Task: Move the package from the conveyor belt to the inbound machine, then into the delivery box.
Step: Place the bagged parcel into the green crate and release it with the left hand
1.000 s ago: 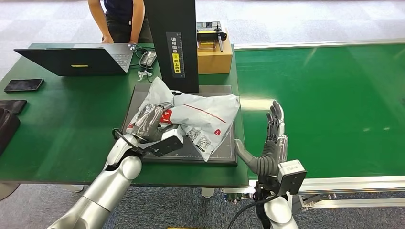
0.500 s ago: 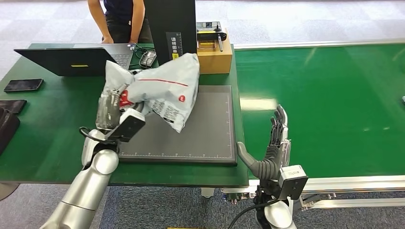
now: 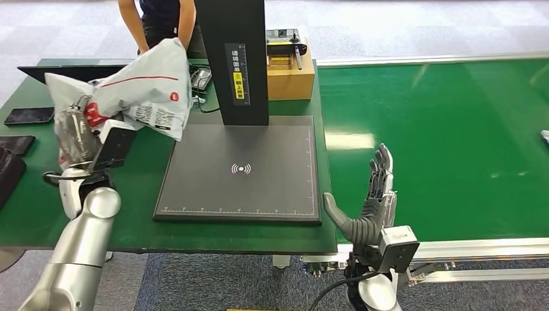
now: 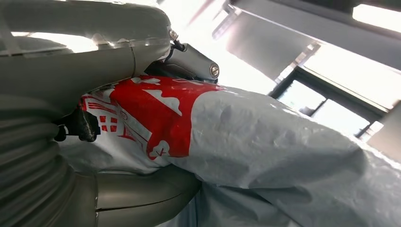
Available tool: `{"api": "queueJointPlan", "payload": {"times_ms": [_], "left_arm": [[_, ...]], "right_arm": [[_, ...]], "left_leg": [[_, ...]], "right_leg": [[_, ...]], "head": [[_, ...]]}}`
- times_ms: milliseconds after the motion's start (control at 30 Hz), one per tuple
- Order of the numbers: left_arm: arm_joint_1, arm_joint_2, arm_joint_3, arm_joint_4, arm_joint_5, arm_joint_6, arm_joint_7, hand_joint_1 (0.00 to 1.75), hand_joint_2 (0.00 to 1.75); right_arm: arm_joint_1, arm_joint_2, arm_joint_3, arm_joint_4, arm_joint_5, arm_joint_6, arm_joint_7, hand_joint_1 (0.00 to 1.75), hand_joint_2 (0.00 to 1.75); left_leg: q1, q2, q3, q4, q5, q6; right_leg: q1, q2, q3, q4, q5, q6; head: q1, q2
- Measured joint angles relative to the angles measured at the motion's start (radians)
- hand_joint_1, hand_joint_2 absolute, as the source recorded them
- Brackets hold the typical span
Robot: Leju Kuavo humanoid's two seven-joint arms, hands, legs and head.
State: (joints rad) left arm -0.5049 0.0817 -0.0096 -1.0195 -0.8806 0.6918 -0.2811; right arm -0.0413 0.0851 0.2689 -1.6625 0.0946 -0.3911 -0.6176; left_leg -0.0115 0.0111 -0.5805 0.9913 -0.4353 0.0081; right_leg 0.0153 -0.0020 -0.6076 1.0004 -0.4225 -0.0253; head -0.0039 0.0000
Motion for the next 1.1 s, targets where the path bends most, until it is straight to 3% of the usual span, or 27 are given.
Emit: {"api": "queueJointPlan", "payload": {"times_ms": [400, 900, 1033, 1100], "left_arm": [[-0.067, 0.03, 0.358, 0.145, -0.033, 0.005, -0.001, 1.75, 1.75], [-0.17, 0.055, 0.633, 0.324, -0.186, 0.005, 0.03, 1.75, 1.75], [-0.18, 0.056, 0.661, 0.348, -0.192, 0.005, 0.032, 0.04, 1.75], [-0.185, 0.056, 0.671, 0.356, -0.205, 0.005, 0.037, 0.0, 1.75]], "right_arm": [[-0.005, -0.003, 0.005, 0.022, -0.023, -0.021, -0.04, 0.0, 1.75], [-0.04, -0.006, 0.035, 0.039, -0.018, -0.072, -0.024, 0.0, 1.75], [-0.044, -0.007, 0.042, 0.039, -0.017, -0.074, -0.024, 0.0, 1.75], [-0.046, -0.007, 0.044, 0.039, -0.017, -0.074, -0.023, 0.0, 1.75]], "left_leg": [[0.001, 0.0, -0.001, 0.0, 0.001, -0.001], [0.001, -0.001, -0.002, 0.0, 0.001, -0.001], [0.001, -0.001, -0.002, 0.0, 0.001, -0.001], [0.001, -0.001, -0.002, 0.0, 0.001, -0.001]], "right_leg": [[0.001, 0.0, -0.001, 0.0, 0.0, 0.0], [0.001, -0.001, -0.002, 0.0, 0.0, 0.0], [0.001, -0.001, -0.002, 0.0, 0.0, 0.0], [0.001, -0.001, -0.002, 0.0, 0.0, 0.0]], "head": [[0.0, 0.0], [0.0, 0.0], [0.0, 0.0], [0.0, 0.0]]}}
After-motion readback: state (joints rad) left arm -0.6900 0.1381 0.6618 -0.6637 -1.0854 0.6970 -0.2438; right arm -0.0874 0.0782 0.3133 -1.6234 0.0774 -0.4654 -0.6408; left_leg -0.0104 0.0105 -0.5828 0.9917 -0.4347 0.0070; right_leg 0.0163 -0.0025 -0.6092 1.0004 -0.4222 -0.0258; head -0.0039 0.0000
